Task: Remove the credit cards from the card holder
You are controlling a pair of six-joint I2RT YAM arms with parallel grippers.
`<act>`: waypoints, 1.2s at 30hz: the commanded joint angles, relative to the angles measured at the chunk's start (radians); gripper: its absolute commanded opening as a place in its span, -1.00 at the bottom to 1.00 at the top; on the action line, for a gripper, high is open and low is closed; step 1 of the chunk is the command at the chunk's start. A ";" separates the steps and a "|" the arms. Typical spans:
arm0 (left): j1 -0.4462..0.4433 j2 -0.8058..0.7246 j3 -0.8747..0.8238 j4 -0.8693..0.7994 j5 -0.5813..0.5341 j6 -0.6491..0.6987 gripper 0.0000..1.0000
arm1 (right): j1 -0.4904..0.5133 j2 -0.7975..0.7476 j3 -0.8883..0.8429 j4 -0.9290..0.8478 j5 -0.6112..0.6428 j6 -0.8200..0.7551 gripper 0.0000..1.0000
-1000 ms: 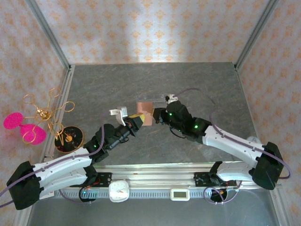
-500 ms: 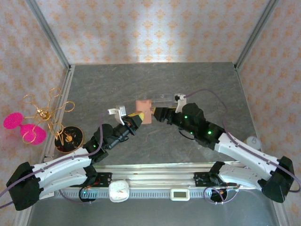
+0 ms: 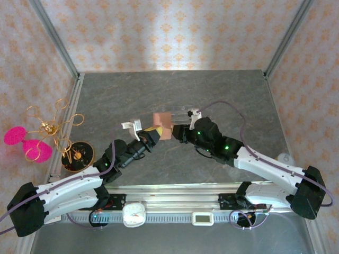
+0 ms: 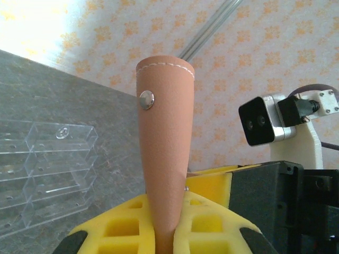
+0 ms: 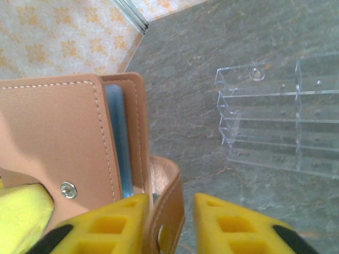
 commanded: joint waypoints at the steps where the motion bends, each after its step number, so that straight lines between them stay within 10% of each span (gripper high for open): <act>1: 0.003 0.004 -0.022 0.080 0.033 -0.036 -1.00 | -0.002 -0.013 -0.025 0.024 0.032 -0.023 -0.87; 22: -0.062 0.511 -0.075 0.027 0.154 -0.405 -1.00 | 0.029 -0.091 -0.345 0.019 0.039 0.096 -1.00; 29: -0.062 0.468 -0.011 -0.149 0.103 -0.371 -0.12 | 0.041 -0.026 -0.291 -0.016 0.049 0.068 -1.00; 36: -0.061 0.250 -0.017 -0.297 -0.051 -0.293 0.21 | 0.062 0.079 -0.184 -0.026 0.029 0.030 -1.00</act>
